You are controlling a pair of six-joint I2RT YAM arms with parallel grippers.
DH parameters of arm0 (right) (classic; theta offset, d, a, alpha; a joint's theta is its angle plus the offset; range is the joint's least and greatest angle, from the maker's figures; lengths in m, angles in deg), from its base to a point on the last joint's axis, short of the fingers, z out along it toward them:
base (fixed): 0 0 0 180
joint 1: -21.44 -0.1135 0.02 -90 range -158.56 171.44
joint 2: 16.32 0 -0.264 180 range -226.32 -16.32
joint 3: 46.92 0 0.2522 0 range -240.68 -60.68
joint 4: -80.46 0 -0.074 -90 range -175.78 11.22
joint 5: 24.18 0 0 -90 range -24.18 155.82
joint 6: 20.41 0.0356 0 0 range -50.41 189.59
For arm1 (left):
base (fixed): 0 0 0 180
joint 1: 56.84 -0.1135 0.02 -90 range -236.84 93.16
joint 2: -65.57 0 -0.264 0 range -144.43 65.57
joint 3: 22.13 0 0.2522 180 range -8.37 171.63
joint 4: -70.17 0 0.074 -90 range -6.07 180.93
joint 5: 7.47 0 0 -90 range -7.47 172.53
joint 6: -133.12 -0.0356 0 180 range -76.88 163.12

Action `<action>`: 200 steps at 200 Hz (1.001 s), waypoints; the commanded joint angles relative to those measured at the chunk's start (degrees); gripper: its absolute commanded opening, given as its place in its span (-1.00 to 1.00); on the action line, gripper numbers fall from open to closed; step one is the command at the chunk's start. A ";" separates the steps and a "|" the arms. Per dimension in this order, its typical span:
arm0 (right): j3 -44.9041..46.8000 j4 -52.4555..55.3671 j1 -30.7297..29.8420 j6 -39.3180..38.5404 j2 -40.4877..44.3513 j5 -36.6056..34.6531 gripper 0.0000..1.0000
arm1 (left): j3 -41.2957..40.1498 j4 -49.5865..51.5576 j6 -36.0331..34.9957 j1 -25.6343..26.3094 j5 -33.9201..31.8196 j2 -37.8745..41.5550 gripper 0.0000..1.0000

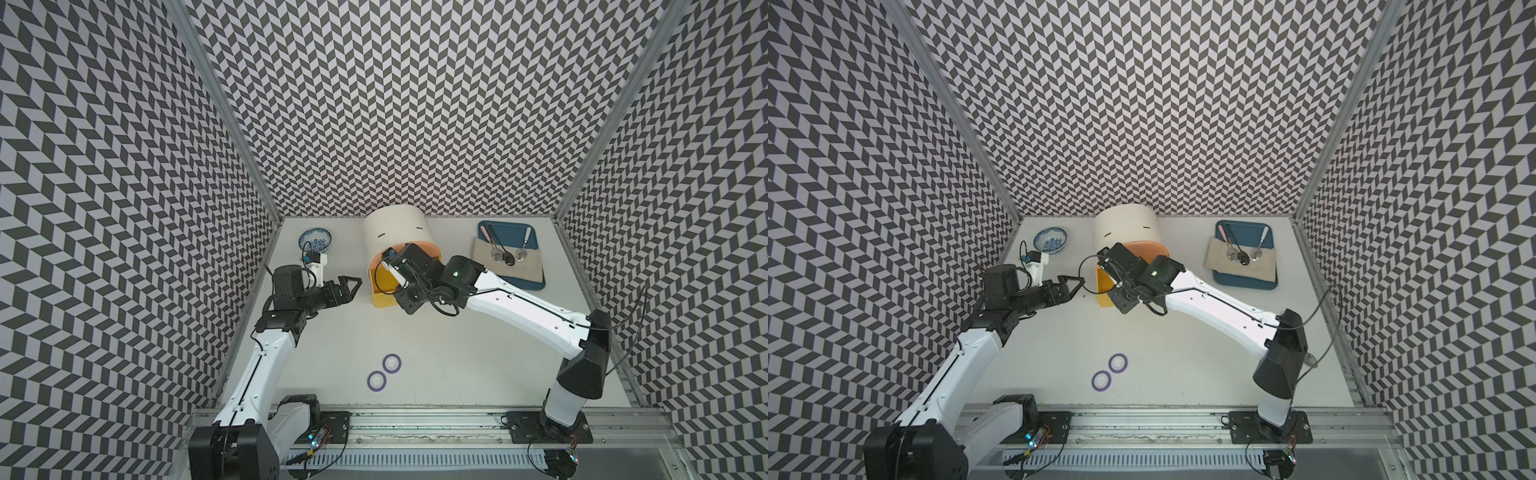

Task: Place the transparent tape into the drawer according to color
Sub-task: Place the tape in the drawer.

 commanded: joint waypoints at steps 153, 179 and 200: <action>2.36 -11.89 5.71 0.21 -3.40 1.88 -0.35 | 3.90 -1.82 1.72 0.00 1.14 -1.48 1.00; 2.50 -12.50 5.74 0.29 -2.80 2.06 -0.17 | 6.27 -1.93 1.67 0.72 0.80 -2.90 1.00; 3.12 -12.92 5.73 0.53 -1.37 2.20 -0.07 | 8.92 -1.93 1.68 1.77 0.25 -4.81 1.00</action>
